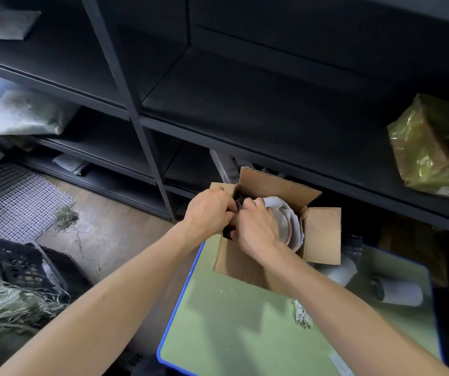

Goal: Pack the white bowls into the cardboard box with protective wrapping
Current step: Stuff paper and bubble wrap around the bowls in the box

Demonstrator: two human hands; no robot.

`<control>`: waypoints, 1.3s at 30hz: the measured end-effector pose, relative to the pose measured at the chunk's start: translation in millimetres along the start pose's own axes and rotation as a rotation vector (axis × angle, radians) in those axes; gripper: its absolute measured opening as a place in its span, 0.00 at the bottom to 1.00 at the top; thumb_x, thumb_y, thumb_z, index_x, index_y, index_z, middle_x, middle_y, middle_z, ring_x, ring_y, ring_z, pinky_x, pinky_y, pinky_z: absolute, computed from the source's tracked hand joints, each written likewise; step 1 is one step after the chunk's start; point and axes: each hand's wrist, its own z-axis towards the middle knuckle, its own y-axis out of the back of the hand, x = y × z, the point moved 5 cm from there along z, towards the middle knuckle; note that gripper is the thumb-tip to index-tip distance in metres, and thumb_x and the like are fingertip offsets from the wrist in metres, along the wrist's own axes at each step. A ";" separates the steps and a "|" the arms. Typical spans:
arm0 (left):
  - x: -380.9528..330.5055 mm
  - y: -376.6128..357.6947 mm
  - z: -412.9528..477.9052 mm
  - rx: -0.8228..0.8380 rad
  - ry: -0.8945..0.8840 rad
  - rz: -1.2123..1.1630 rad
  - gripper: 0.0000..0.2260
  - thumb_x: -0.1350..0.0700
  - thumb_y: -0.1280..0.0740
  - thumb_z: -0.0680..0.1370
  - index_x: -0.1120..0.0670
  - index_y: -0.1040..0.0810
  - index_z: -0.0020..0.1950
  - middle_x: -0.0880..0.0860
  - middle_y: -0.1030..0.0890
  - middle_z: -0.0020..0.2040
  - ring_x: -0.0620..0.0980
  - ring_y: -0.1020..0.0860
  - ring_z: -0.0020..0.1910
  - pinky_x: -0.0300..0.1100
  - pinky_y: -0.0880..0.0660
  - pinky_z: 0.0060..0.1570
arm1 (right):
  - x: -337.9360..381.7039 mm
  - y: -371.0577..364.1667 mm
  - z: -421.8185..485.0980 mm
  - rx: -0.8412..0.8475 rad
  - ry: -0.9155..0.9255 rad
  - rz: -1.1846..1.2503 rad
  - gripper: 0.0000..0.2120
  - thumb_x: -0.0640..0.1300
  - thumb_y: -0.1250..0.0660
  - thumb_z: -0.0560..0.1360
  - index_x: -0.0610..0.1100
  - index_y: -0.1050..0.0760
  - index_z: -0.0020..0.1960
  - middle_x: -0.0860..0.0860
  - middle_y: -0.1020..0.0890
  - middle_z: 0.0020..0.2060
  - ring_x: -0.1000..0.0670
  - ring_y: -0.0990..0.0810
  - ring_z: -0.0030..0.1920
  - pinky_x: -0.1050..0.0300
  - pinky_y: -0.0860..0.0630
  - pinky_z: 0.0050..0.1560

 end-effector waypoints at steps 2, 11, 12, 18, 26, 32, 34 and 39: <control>1.2 -1.2 0.5 0.005 0.007 -0.041 0.11 0.57 0.35 0.76 0.47 0.15 0.52 0.48 0.26 0.44 0.54 0.22 0.48 0.43 0.26 0.43 | 0.2 -5.1 2.6 0.038 -0.082 0.014 0.14 0.51 0.35 0.77 0.48 0.22 0.61 0.48 0.27 0.59 0.43 0.34 0.63 0.50 0.34 0.58; 5.1 -11.6 -3.5 -0.091 0.032 -0.098 0.13 0.60 0.36 0.75 0.47 0.15 0.51 0.51 0.25 0.47 0.56 0.23 0.48 0.44 0.27 0.42 | 4.8 -6.5 3.4 0.054 -0.160 0.058 0.15 0.48 0.33 0.76 0.43 0.22 0.59 0.46 0.27 0.60 0.42 0.33 0.62 0.49 0.34 0.61; 5.2 -11.0 -3.7 -0.094 0.033 -0.097 0.13 0.59 0.36 0.76 0.47 0.15 0.52 0.50 0.25 0.47 0.56 0.23 0.48 0.44 0.29 0.41 | 4.2 -5.6 2.9 0.059 -0.159 0.087 0.16 0.48 0.32 0.75 0.42 0.23 0.60 0.46 0.28 0.59 0.42 0.33 0.62 0.49 0.34 0.61; 3.9 -9.8 -4.2 -0.074 0.036 -0.007 0.12 0.58 0.37 0.77 0.47 0.16 0.53 0.50 0.26 0.47 0.54 0.25 0.45 0.43 0.32 0.38 | 2.9 -1.6 0.8 0.037 -0.163 0.180 0.15 0.47 0.31 0.73 0.41 0.23 0.57 0.46 0.27 0.56 0.43 0.32 0.59 0.49 0.31 0.56; -5.9 -13.9 2.5 -0.001 0.002 0.221 0.09 0.58 0.36 0.77 0.52 0.18 0.52 0.53 0.24 0.55 0.56 0.23 0.49 0.45 0.34 0.37 | -5.0 -3.2 -8.3 -0.027 -0.188 0.264 0.15 0.42 0.32 0.73 0.39 0.26 0.59 0.44 0.24 0.54 0.42 0.28 0.57 0.48 0.28 0.47; 1.3 -16.9 -6.1 -0.057 -0.050 0.204 0.11 0.51 0.38 0.79 0.47 0.16 0.50 0.48 0.31 0.44 0.54 0.23 0.43 0.43 0.33 0.34 | -13.5 -14.1 -3.7 -0.025 -0.165 0.283 0.08 0.45 0.34 0.72 0.44 0.19 0.49 0.50 0.26 0.45 0.46 0.24 0.48 0.52 0.29 0.36; 1.3 -16.6 -12.7 -0.055 -0.085 0.221 0.12 0.49 0.40 0.80 0.45 0.16 0.53 0.48 0.29 0.45 0.53 0.23 0.44 0.43 0.33 0.35 | -16.4 -10.0 -6.2 -0.106 -0.107 0.266 0.06 0.43 0.34 0.72 0.47 0.17 0.44 0.51 0.25 0.41 0.47 0.24 0.47 0.52 0.28 0.36; -4.3 -21.1 -36.2 -0.122 -0.195 0.270 0.13 0.50 0.42 0.82 0.47 0.17 0.52 0.49 0.27 0.44 0.52 0.23 0.44 0.43 0.31 0.36 | -17.2 16.3 -12.9 -0.381 0.159 0.048 0.07 0.44 0.32 0.74 0.49 0.14 0.45 0.53 0.19 0.49 0.48 0.28 0.51 0.50 0.25 0.44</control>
